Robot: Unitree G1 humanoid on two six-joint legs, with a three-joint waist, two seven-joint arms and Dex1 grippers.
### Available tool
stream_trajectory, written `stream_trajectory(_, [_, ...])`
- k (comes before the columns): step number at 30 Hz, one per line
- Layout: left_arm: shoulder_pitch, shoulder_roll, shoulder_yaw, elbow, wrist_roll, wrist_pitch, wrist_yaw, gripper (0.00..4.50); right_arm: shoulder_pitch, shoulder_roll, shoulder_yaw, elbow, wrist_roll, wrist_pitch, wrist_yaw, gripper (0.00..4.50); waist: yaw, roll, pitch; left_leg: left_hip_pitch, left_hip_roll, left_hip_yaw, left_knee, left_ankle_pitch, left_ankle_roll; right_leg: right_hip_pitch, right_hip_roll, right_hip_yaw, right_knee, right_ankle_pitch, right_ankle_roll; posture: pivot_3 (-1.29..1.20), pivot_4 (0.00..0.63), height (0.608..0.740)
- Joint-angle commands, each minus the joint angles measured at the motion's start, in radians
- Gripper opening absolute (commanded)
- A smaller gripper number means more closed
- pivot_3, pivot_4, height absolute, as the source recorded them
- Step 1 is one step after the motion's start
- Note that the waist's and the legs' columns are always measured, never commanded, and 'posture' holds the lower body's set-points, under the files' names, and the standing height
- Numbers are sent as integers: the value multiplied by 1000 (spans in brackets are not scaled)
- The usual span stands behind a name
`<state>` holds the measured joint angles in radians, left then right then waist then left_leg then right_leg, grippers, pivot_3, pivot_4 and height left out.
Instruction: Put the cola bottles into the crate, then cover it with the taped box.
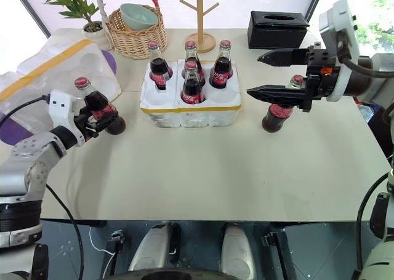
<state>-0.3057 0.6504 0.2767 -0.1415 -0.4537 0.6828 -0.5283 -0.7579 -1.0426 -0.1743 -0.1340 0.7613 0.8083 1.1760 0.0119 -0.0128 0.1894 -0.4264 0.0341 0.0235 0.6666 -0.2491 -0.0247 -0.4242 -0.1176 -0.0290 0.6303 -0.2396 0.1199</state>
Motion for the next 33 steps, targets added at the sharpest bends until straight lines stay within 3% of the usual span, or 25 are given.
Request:
stream_trajectory(1, [-70,78,86,-140,-151,84,-89,2700,-6,-23,-49,-24,12,-5,-1,4500,0,-2,1,0,0,0,0,0,0,0,0,0,0,0,0,0,150,736])
stream_trajectory(5, [-190,154,79,-140,-285,182,-196,2700,6,-21,-48,-24,7,-11,-3,4500,2,-4,2,-1,0,-1,0,0,0,-1,0,-1,0,0,0,0,150,736])
stream_trajectory(8, [-318,147,27,-60,-312,182,-251,2700,7,-17,-46,-26,5,-11,-10,4500,0,-4,2,-1,0,0,0,0,0,0,0,0,0,0,0,0,150,736])
stream_trajectory(12, [-469,83,-109,83,-202,95,-267,2700,21,-16,-43,-33,-6,-21,-18,4500,0,-4,2,0,0,0,0,0,0,0,0,-1,1,0,0,0,150,736])
stream_trajectory(17, [-555,0,-265,256,-23,-54,-273,2700,32,-12,-62,-54,14,-3,-46,4500,0,-4,2,-1,0,0,0,0,0,0,0,0,0,0,0,0,150,736])
stream_trajectory(28, [-510,-100,-320,396,111,-163,-259,2700,78,7,-82,-82,23,-3,-92,4500,1,-4,3,-1,0,0,0,0,0,-1,0,0,0,0,0,0,150,736])
stream_trajectory(31, [-476,-94,-323,373,125,-161,-269,4171,85,10,-79,-86,20,-7,-97,4500,0,-4,3,-1,0,0,1,0,0,-1,0,0,0,0,0,0,150,736])
stream_trajectory(32, [-465,-87,-319,353,120,-157,-279,4474,86,9,-79,-86,20,-7,-99,4500,0,-4,2,-1,0,0,1,0,0,-1,0,0,0,0,0,0,150,736])
stream_trajectory(33, [-455,-80,-312,331,112,-150,-288,4474,89,9,-81,-87,20,-6,-101,4500,0,-4,2,0,0,0,1,0,0,-1,0,0,1,0,0,0,150,736])
